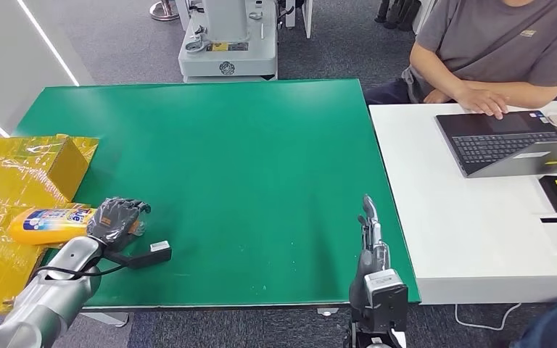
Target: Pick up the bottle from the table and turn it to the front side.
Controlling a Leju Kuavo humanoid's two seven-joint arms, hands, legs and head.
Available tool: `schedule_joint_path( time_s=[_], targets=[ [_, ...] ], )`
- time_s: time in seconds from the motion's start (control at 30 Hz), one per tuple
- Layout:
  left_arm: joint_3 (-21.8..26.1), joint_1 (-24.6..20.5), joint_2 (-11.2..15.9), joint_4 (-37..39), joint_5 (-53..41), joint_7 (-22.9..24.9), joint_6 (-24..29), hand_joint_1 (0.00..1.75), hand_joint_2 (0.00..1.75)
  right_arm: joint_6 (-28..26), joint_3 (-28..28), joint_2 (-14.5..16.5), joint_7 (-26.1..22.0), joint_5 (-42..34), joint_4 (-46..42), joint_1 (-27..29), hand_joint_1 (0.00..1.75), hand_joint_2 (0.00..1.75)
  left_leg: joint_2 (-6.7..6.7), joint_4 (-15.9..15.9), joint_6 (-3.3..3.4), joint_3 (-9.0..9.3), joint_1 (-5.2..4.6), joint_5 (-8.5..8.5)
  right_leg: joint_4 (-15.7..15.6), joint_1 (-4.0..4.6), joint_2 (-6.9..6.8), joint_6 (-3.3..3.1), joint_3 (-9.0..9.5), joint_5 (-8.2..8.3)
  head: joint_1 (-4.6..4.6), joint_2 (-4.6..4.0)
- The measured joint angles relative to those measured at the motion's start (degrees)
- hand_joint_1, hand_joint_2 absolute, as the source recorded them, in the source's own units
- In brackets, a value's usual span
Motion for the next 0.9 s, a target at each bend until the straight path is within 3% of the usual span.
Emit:
schedule_joint_path(
  time_s=[0.1, 0.33, 0.63, 0.9],
  targets=[
    [0.0, 0.2, 0.0, 0.3, -0.7, 0.4, -0.1, 0.02, 1.75, 0.2, 0.0, 0.0, 0.0, -0.2, 0.2, 0.0, 0.0, 0.0, 0.0, 0.0, 0.0, 0.0, 0.0, 0.0, 0.0, 0.0, 0.0, 0.0, 0.0, 0.0, 0.0, 0.0],
    [0.0, -0.3, -0.4, 0.6, -1.4, 2.5, -0.9, 0.0, 1.75, 0.2, 0.0, 0.0, 0.0, -0.4, 0.8, -0.2, 0.0, 0.0, -0.01, 0.0, 0.0, 0.01, 0.0, 0.0, 0.0, 0.0, -0.02, 0.0, 0.01, 0.0, 0.0, 0.0],
    [0.1, -0.3, -0.5, 0.0, -2.6, 3.4, 2.6, 0.0, 1.75, 0.5, -0.1, 0.0, -0.1, -0.8, 1.1, -0.3, 0.0, 0.0, -0.02, 0.0, -0.04, 0.02, 0.0, 0.03, 0.0, 0.0, -0.02, -0.03, 0.0, 0.02, 0.0, 0.0],
    [5.3, 3.1, -0.1, -12.1, -6.7, 2.4, 3.1, 0.0, 1.75, 1.2, -0.3, 0.0, 0.1, -0.8, 1.1, -0.3, 0.0, 0.0, -0.02, 0.0, -0.04, -0.02, 0.0, 0.03, 0.0, 0.0, -0.02, -0.03, -0.04, 0.02, 0.0, 0.0]
  ],
)
